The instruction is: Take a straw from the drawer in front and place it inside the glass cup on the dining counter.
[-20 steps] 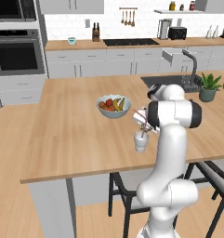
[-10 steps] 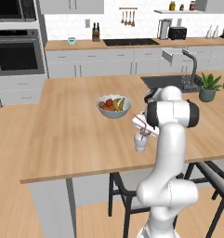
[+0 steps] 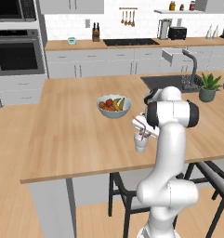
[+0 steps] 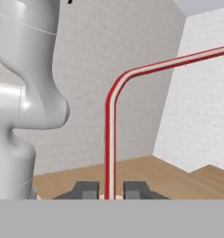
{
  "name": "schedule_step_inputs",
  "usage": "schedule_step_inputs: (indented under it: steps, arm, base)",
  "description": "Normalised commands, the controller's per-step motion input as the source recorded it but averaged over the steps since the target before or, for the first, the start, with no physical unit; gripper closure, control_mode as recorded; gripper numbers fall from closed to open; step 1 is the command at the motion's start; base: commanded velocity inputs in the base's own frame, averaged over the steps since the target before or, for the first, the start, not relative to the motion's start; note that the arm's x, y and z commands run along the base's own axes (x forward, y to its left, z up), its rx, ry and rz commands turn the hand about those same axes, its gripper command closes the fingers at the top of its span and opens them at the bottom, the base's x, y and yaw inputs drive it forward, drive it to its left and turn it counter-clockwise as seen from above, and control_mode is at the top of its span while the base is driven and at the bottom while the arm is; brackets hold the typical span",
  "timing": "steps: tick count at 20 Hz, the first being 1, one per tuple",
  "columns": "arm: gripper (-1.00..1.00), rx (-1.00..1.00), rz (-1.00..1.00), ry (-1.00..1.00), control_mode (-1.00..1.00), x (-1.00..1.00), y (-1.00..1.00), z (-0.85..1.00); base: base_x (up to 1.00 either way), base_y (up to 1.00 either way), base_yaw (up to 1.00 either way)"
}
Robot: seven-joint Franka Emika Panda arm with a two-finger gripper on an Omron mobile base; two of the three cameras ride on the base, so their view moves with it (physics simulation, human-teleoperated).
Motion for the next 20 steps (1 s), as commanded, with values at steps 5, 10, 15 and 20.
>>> schedule_step_inputs:
  steps: [5, 10, 15, 20]
  arm:
    - [-1.0, 0.0, 0.0, 0.0, -1.0, 0.0, 0.0, 0.0]
    - [-1.0, 0.0, 0.0, 0.0, -1.0, -0.01, -0.01, 0.03]
    - [-1.0, 0.0, -0.01, -0.01, -1.0, -0.05, -0.14, 0.45]
    - [-1.0, 0.0, -0.06, -0.04, -1.0, -0.13, -0.11, 0.75]
  base:
    - [0.0, 0.0, 0.0]
    - [0.0, 0.0, 0.0]
    - [0.0, 0.0, 0.0]
    - [0.0, 0.0, 0.0]
